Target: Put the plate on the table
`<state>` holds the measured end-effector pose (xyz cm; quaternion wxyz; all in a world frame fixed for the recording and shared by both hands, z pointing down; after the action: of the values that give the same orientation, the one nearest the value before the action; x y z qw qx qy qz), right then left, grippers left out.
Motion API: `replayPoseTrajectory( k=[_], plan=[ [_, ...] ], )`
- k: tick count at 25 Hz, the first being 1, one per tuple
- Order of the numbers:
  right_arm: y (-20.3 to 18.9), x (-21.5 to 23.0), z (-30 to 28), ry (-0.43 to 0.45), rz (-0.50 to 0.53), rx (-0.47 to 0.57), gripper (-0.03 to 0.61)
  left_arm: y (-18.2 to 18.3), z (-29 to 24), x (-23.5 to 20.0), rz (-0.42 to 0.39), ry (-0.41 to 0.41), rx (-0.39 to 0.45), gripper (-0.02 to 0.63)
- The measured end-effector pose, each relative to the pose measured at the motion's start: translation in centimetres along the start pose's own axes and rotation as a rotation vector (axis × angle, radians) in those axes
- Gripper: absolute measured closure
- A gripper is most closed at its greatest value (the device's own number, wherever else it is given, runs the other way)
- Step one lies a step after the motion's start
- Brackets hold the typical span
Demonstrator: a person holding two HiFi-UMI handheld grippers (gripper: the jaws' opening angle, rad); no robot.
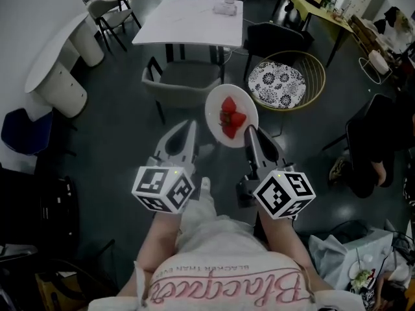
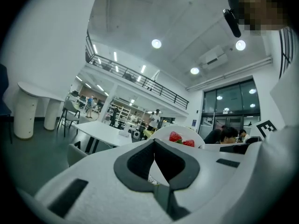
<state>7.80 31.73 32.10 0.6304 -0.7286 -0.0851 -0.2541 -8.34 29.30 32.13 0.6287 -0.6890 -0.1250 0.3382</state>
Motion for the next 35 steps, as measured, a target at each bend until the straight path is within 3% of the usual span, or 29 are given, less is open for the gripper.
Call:
replayPoseTrajectory(
  k=[10,18,35],
  plan=[
    [2.2,0.4,-12.5,-0.036,-0.004,0.003,0.569,3.8,-9.5,-9.0,0.004,-0.051,-0.001,0.611],
    [2.6,-0.3,-20.9,-0.035,0.016,-0.009,0.568,5.1,-14.2,-15.3,0.011,-0.055,-0.015,0.611],
    [3.2,3.9,-33.1,-0.042,-0.011,-0.053,0.568,5.0,-23.6,-22.8,0.027,-0.018,-0.043,0.611]
  ],
)
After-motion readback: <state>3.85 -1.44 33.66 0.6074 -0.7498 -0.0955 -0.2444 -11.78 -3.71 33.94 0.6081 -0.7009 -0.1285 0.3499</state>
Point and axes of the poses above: the fingertips, and each gripper's own axes: z backward along the fingers, x to its right, y out of its top, the point moved 3 cm from there along z, backward along the fingers, and after that the axes turned 7 degrees about -y, right-handed, at the moved point
